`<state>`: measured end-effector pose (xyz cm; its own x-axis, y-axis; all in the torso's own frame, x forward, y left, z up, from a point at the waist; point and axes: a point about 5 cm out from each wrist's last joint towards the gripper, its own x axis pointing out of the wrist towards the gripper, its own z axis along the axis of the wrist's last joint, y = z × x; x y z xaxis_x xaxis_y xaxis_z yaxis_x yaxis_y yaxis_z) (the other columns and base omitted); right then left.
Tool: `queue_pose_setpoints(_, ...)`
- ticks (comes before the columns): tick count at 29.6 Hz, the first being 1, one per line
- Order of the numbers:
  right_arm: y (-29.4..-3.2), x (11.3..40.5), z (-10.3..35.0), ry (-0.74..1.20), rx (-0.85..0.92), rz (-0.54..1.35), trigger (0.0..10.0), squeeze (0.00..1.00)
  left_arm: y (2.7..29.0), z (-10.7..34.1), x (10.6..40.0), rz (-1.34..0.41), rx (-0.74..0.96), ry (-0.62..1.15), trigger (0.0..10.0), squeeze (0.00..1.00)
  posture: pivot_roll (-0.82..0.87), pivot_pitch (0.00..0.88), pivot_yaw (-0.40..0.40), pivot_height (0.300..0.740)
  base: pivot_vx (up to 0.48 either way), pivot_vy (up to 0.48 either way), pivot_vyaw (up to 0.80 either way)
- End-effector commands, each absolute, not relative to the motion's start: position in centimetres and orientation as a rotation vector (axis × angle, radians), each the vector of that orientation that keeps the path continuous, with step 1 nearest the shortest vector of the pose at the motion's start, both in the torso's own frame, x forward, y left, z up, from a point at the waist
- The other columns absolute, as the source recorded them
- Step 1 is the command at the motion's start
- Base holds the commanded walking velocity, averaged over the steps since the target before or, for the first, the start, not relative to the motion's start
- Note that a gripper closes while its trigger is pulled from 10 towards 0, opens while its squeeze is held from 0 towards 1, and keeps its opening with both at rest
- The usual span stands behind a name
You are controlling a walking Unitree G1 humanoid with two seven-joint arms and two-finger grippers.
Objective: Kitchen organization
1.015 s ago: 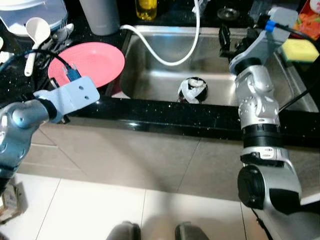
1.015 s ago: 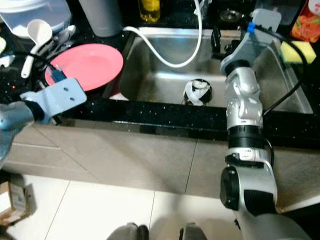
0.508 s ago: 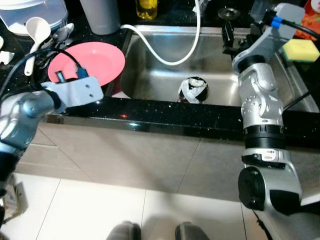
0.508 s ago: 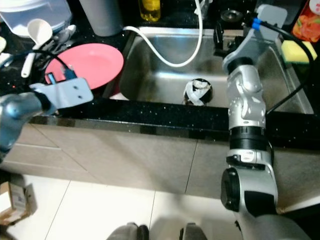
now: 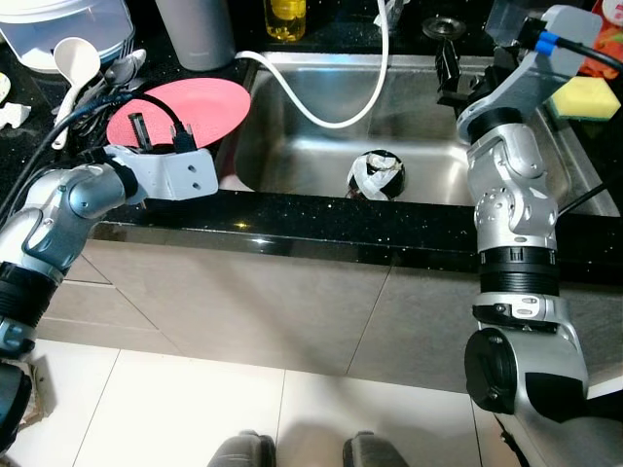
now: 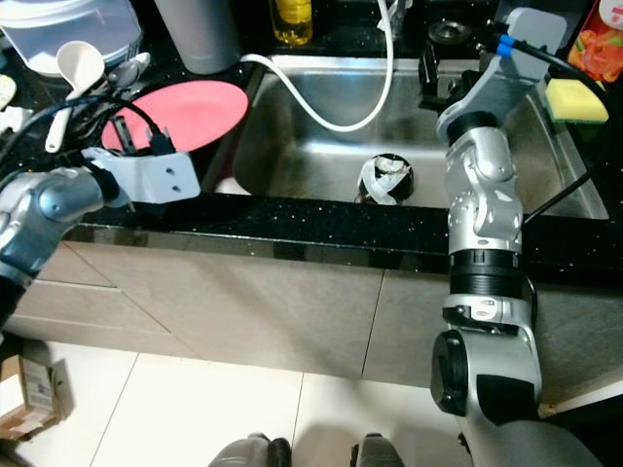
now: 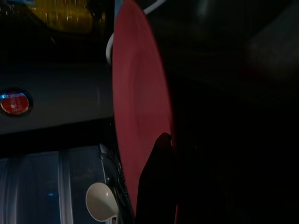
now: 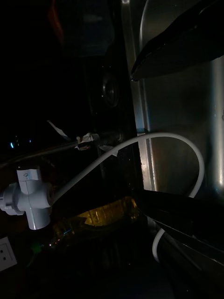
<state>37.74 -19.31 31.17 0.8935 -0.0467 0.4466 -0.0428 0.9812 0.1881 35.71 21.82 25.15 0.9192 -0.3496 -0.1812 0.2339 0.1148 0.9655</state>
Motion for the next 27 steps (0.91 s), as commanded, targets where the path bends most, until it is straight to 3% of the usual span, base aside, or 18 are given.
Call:
queue_pose_setpoints(1,-19.1,37.7,30.9,-0.457,0.201,0.006,10.0,0.00,21.5,23.6,35.5,-0.487,1.417,-0.059,0.0,0.00,-0.02,0.151,0.066,0.740,0.000,0.000,0.00)
queue_pose_setpoints(4,-18.7,37.8,30.9,-0.450,0.206,0.021,10.0,0.00,21.1,24.5,35.6,-0.464,1.485,-0.141,0.0,0.00,-0.01,0.149,0.063,0.740,0.000,0.000,0.00)
queue_pose_setpoints(5,-17.6,38.2,30.5,-0.398,0.264,0.101,10.0,0.00,19.5,26.0,35.6,-0.462,1.548,-0.296,10.0,0.00,-0.01,0.146,0.062,0.740,0.000,0.000,0.00)
queue_pose_setpoints(13,-17.0,38.4,29.8,-0.326,0.308,0.167,10.0,0.00,16.0,28.6,34.3,-0.492,1.510,-0.552,10.0,0.00,-0.01,0.144,0.061,0.740,0.000,0.000,0.00)
queue_pose_setpoints(15,-16.9,37.9,30.1,-0.384,0.140,0.205,10.0,0.00,15.2,29.1,33.8,-0.500,1.475,-0.616,10.0,0.00,-0.01,0.143,0.063,0.740,0.000,0.000,0.00)
queue_pose_setpoints(18,-16.7,37.6,30.3,-0.408,0.097,0.246,10.0,0.00,15.1,29.3,33.6,-0.497,1.458,-0.637,10.0,0.00,-0.01,0.143,0.065,0.740,0.000,0.000,0.00)
queue_pose_setpoints(19,-16.8,37.3,30.6,-0.405,0.169,0.272,10.0,0.00,15.0,29.4,33.4,-0.495,1.446,-0.667,10.0,0.00,-0.01,0.143,0.065,0.740,0.000,0.000,0.00)
queue_pose_setpoints(20,-17.2,37.2,30.6,-0.359,0.359,0.307,10.0,0.00,14.8,29.5,33.2,-0.488,1.440,-0.717,10.0,0.00,-0.02,0.142,0.065,0.740,0.000,0.000,0.00)
queue_pose_setpoints(22,-17.2,37.2,30.6,-0.359,0.359,0.307,10.0,0.00,14.8,29.5,33.2,-0.488,1.440,-0.717,10.0,0.00,-0.02,0.142,0.065,0.740,0.000,0.000,0.00)
queue_pose_setpoints(24,-17.0,37.1,30.5,-0.323,0.475,0.366,10.0,0.00,14.6,29.6,33.1,-0.471,1.416,-0.738,10.0,0.00,-0.02,0.140,0.068,0.740,0.000,0.000,0.00)
queue_pose_setpoints(25,-17.3,37.0,30.7,-0.354,0.410,0.349,10.0,0.00,14.5,29.6,33.1,-0.473,1.410,-0.740,10.0,0.00,-0.02,0.140,0.068,0.740,0.000,0.000,0.00)
queue_pose_setpoints(26,-17.8,36.7,31.5,-0.442,0.160,0.276,10.0,0.00,14.5,29.6,33.0,-0.475,1.402,-0.737,10.0,0.00,-0.02,0.139,0.071,0.740,0.000,0.000,0.00)
queue_pose_setpoints(27,-17.8,36.7,31.5,-0.442,0.160,0.276,10.0,0.00,14.5,29.6,33.0,-0.475,1.402,-0.737,10.0,0.00,-0.02,0.139,0.071,0.740,0.000,0.000,0.00)
